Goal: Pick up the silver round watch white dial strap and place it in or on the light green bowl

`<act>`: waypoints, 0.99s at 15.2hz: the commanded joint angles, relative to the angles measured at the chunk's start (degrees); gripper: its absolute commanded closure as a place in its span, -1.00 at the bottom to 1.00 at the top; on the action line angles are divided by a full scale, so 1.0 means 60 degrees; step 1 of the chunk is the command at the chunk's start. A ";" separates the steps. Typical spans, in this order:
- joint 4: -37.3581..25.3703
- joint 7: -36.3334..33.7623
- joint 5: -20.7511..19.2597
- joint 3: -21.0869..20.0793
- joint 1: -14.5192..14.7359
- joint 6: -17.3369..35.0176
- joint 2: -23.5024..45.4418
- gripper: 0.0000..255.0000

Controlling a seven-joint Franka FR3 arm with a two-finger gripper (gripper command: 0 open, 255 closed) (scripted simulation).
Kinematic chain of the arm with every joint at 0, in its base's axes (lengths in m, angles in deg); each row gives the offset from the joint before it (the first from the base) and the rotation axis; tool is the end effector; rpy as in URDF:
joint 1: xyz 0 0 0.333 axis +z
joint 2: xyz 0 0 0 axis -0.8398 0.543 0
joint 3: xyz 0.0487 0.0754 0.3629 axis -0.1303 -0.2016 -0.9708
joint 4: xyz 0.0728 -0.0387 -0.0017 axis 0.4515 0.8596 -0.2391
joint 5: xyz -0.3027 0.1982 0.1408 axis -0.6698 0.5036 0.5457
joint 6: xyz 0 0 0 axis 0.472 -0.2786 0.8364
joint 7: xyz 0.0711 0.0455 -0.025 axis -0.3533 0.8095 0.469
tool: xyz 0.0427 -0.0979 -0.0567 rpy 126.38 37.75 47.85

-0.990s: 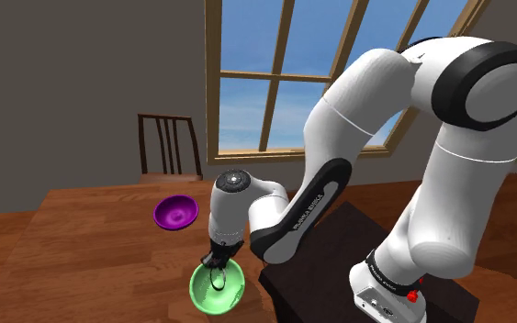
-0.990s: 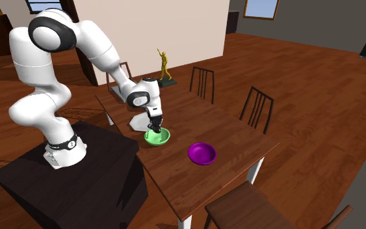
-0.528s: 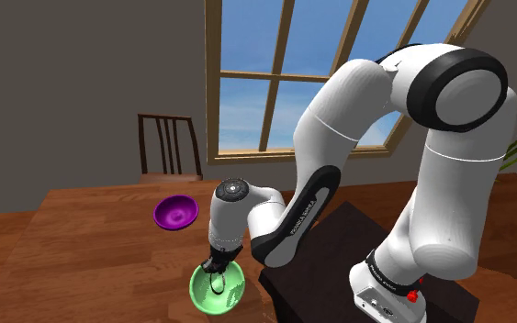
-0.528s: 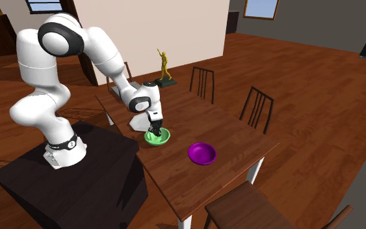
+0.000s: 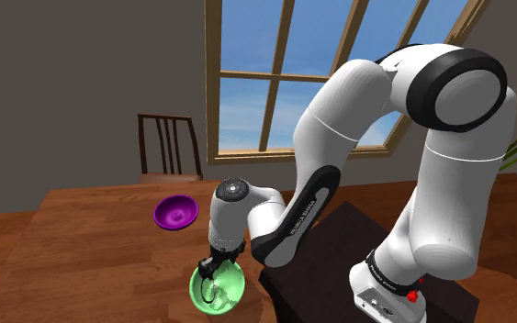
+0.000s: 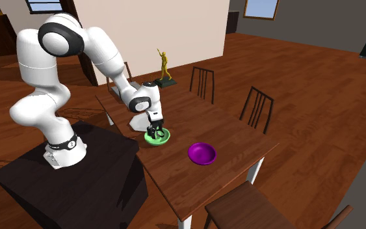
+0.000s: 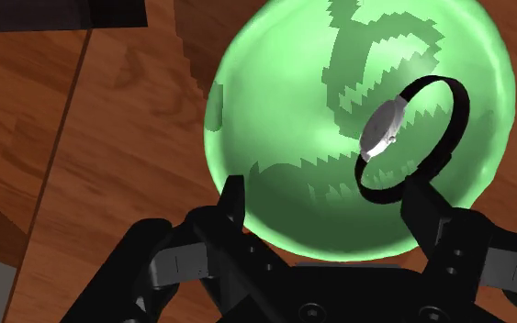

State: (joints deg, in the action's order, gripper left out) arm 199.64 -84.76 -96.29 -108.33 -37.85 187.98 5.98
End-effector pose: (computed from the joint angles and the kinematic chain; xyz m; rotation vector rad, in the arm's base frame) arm 0.3435 0.3451 0.2135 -3.0918 -0.0001 -0.0096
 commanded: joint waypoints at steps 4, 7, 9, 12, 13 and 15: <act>0.0099 0.0283 0.0377 -0.0359 -0.0290 -0.0262 -0.0371 -1.00; 0.0289 0.1172 0.1593 -0.1297 -0.1019 -0.1037 -0.1432 -1.00; 0.0290 0.1183 0.1608 -0.1270 -0.0990 -0.1036 -0.1436 -1.00; 0.0290 0.1184 0.1609 -0.1269 -0.0988 -0.1036 -0.1436 -1.00; 0.0290 0.1184 0.1609 -0.1269 -0.0988 -0.1036 -0.1436 -1.00; 0.0290 0.1181 0.1606 -0.1267 -0.0986 -0.1034 -0.1434 -1.00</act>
